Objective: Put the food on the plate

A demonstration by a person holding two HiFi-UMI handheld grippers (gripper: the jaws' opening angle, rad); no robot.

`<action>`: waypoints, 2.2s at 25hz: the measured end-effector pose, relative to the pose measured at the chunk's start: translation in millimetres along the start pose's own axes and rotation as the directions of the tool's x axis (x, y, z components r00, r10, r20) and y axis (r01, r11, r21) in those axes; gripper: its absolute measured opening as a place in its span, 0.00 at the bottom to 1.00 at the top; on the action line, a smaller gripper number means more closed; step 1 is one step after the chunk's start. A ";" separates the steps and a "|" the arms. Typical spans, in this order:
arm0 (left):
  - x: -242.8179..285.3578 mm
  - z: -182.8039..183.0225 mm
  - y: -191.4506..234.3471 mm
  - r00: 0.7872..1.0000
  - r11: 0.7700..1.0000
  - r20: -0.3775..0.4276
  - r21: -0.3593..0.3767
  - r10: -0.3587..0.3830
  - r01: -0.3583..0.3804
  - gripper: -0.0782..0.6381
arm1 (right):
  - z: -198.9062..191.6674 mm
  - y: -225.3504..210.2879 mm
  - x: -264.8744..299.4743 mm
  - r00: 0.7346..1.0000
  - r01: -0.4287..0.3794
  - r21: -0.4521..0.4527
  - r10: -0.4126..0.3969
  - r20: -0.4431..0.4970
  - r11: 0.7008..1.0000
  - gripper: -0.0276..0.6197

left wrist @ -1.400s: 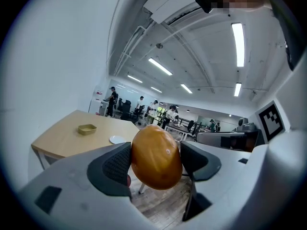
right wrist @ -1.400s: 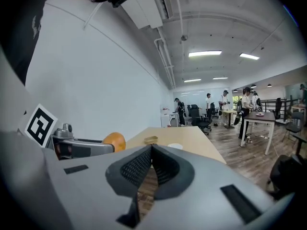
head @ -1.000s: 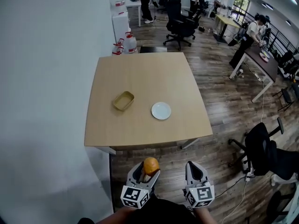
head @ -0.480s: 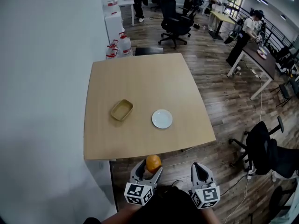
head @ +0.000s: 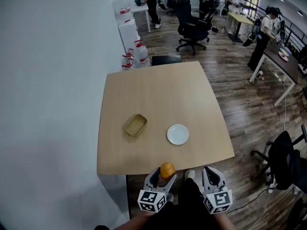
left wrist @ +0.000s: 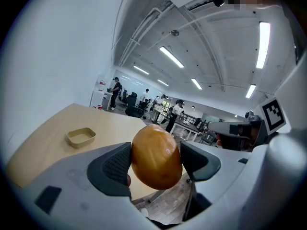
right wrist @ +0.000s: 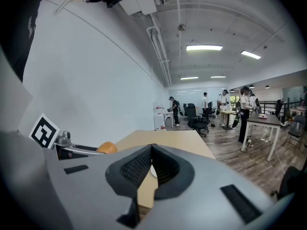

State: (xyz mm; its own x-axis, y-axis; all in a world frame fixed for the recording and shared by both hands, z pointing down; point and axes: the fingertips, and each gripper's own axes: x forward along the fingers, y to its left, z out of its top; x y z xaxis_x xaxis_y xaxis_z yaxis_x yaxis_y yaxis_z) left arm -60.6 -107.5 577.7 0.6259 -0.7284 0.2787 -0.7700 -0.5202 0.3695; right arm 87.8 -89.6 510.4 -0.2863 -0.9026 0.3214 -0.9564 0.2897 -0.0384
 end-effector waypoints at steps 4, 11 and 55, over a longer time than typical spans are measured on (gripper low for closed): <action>34.5 16.6 12.3 0.998 0.999 0.041 0.029 0.036 -0.037 0.56 | 8.0 -19.2 39.6 0.998 -0.064 -0.005 0.064 -0.002 0.998 0.14; 105.7 14.3 34.3 0.993 0.992 -0.005 0.050 0.118 -0.118 0.56 | 9.1 -61.4 92.4 0.992 -0.122 0.015 0.122 -0.004 0.992 0.14; 290.3 -139.1 150.8 0.842 0.954 -0.453 0.189 0.294 -0.232 0.56 | -7.1 -140.3 169.3 0.953 -0.271 0.063 0.277 -0.122 0.961 0.14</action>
State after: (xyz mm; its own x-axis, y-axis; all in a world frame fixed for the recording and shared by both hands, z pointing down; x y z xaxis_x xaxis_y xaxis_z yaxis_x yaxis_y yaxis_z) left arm 22.3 -335.4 837.7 0.3564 -0.5643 0.7447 -0.9035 -0.4113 0.1207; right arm 173.9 -280.8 576.9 -0.5304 -0.7412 0.4115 -0.8448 0.5025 -0.1838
